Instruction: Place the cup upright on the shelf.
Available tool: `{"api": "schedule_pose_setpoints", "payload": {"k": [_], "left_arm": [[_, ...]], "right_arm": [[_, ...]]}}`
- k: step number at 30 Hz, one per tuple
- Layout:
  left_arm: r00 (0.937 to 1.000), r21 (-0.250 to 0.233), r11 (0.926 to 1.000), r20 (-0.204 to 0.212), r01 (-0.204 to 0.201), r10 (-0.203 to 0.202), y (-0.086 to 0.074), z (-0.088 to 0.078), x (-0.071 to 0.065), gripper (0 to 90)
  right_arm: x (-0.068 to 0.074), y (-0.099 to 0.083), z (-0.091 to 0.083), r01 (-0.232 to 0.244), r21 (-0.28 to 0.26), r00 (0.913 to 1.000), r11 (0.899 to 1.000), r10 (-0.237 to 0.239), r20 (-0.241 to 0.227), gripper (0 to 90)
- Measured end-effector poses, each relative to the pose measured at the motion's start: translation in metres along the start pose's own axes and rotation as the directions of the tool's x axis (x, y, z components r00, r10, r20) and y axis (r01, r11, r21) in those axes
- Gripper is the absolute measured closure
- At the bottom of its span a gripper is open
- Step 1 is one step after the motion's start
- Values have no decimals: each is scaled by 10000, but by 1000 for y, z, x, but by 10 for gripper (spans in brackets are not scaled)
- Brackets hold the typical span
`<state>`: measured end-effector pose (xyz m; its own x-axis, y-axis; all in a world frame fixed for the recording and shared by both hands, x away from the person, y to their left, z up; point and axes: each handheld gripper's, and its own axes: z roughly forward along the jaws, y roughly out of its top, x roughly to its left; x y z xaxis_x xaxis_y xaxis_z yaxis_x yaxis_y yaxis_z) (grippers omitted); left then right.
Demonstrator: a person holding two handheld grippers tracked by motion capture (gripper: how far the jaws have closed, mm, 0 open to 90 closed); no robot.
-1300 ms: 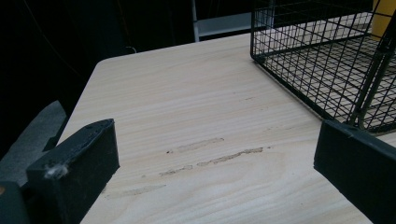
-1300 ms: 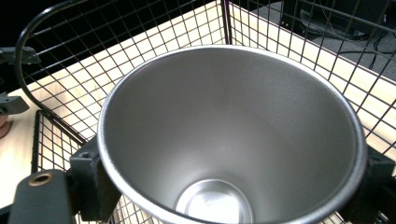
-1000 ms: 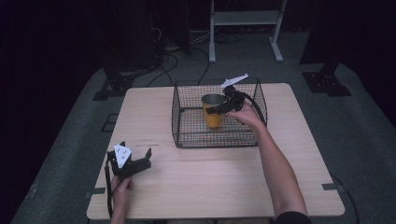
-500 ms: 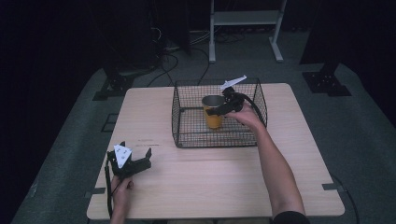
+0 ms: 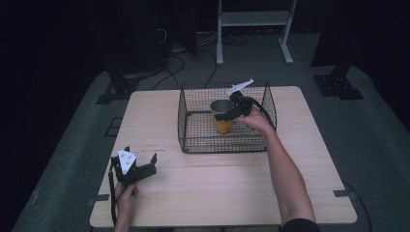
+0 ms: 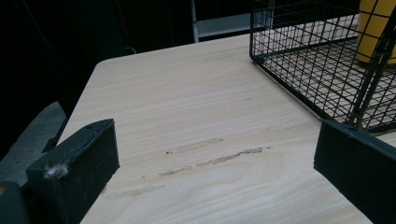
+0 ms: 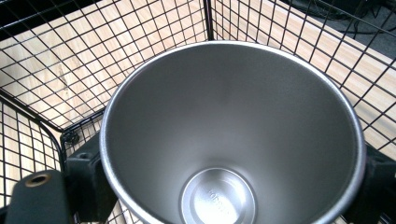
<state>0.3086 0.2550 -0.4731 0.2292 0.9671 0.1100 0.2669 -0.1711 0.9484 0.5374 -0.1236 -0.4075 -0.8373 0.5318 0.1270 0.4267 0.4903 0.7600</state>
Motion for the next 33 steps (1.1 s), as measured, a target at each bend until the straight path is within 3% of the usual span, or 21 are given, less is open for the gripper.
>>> {"api": "schedule_pose_setpoints", "payload": {"k": [4,23,33], "left_arm": [[10000,3,10000,2,3,-3,0,0,0,0],[10000,-2,10000,6,-33,33,0,0,0,0],[10000,0,10000,8,-33,33,0,0,0,0]], "right_arm": [[4,1,1,297,82,9994,9995,-298,158,114],[9,2,-2,590,336,9971,9977,-605,466,58],[12,5,-5,576,4,9967,9983,-575,570,23]]}}
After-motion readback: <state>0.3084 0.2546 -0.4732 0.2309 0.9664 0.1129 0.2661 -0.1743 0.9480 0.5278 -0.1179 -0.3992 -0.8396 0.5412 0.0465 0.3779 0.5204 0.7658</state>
